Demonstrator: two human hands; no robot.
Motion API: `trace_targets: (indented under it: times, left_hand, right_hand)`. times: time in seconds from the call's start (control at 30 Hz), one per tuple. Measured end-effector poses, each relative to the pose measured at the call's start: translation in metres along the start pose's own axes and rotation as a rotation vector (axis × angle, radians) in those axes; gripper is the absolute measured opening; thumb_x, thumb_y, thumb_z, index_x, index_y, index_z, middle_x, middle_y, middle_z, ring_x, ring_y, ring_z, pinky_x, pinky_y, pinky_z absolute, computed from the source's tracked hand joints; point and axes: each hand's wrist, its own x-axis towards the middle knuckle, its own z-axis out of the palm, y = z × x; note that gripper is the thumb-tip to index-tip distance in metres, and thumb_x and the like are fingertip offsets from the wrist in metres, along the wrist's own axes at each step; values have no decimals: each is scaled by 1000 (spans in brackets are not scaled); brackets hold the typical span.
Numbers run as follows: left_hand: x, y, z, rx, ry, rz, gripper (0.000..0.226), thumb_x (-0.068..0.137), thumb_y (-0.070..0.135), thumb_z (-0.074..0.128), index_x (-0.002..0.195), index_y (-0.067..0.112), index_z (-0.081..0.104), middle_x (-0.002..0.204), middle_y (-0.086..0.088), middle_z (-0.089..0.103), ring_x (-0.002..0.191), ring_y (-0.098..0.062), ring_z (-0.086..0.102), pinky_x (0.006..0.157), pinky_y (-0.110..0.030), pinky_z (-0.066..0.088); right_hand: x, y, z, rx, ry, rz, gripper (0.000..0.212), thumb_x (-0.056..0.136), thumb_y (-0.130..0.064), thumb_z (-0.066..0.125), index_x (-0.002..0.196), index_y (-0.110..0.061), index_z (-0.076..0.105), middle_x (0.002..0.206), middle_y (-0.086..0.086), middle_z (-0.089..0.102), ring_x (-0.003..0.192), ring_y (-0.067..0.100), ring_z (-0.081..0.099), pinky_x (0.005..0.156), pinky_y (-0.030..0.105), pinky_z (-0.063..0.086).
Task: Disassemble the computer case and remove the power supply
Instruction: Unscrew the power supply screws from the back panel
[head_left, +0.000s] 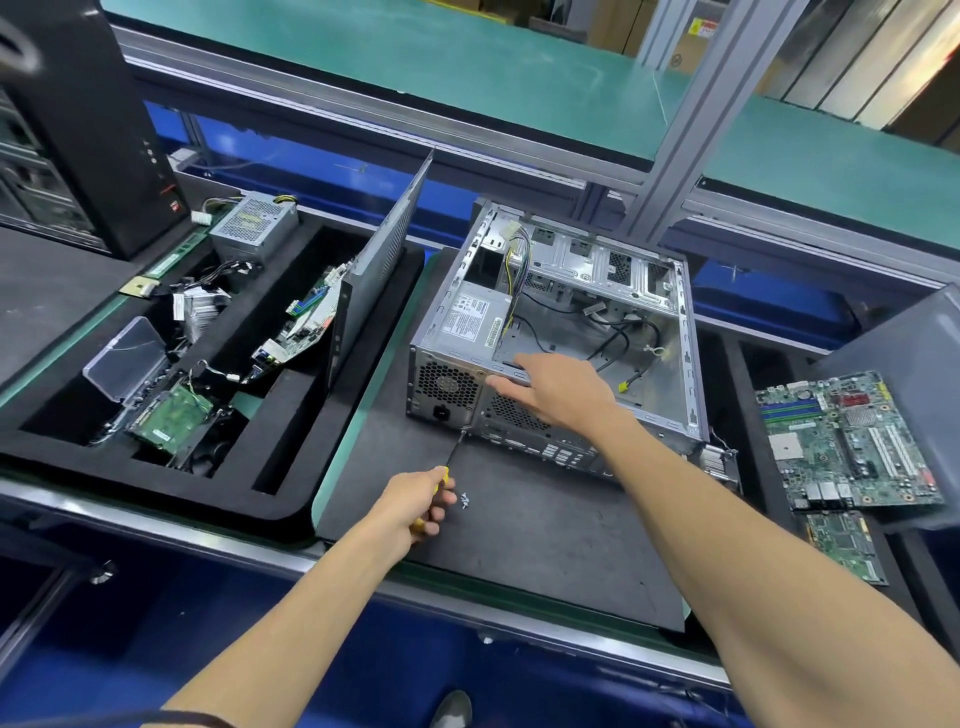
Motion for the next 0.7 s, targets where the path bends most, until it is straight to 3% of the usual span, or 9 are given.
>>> trace_targets:
  times: [0.1, 0.17, 0.27, 0.37, 0.43, 0.57, 0.7]
  left_hand:
    - [-2, 2, 1, -386, -175, -171, 30, 108, 24, 41, 93, 5, 59, 63, -2, 51, 37, -6, 34, 30, -14, 17]
    - [-1, 2, 3, -459, -173, -150, 24, 105, 20, 45, 87, 8, 54, 61, -2, 47, 35, -6, 30, 28, -15, 17]
    - [0, -3, 7, -247, -28, 25, 17, 93, 7, 66, 80, 8, 55, 64, -4, 46, 38, -7, 28, 32, -17, 17]
    - [3, -9, 8, 31, 135, 225, 13, 89, 3, 69, 81, 5, 60, 65, -6, 58, 42, -10, 35, 35, -18, 24]
    - [5, -10, 5, 86, 221, 272, 11, 91, 9, 68, 87, 6, 59, 71, -6, 68, 46, -13, 39, 35, -20, 29]
    - [9, -3, 0, 72, 207, 145, 20, 100, 23, 57, 89, 7, 60, 64, -2, 73, 42, -12, 38, 33, -17, 27]
    - [13, -3, 2, -13, 80, -5, 38, 106, 25, 40, 81, 8, 62, 54, 1, 56, 37, -8, 31, 31, -15, 17]
  right_hand:
    - [0, 1, 1, -2, 13, -8, 51, 92, -78, 26, 82, -29, 35, 59, -11, 43, 52, 0, 38, 46, 29, 33]
    - [0, 1, 1, -7, 17, -9, 52, 92, -78, 26, 85, -27, 38, 59, -11, 43, 52, 0, 38, 45, 29, 32]
    - [0, 1, 2, -9, 15, -8, 52, 93, -78, 27, 86, -27, 38, 60, -10, 45, 52, 2, 40, 47, 31, 38]
    - [0, 1, 2, -9, 13, -2, 52, 93, -77, 27, 87, -27, 38, 60, -11, 44, 53, 1, 39, 48, 31, 38]
    - [0, 1, 1, -5, 14, -4, 50, 94, -76, 29, 86, -27, 36, 60, -11, 43, 52, 1, 38, 47, 30, 36]
    - [0, 2, 1, -10, 12, -19, 51, 94, -76, 28, 81, -28, 34, 60, -9, 46, 52, 4, 41, 48, 31, 39]
    - [1, 1, 0, -25, 7, -16, 56, 92, -78, 24, 84, -25, 39, 62, -7, 49, 52, 5, 43, 47, 31, 40]
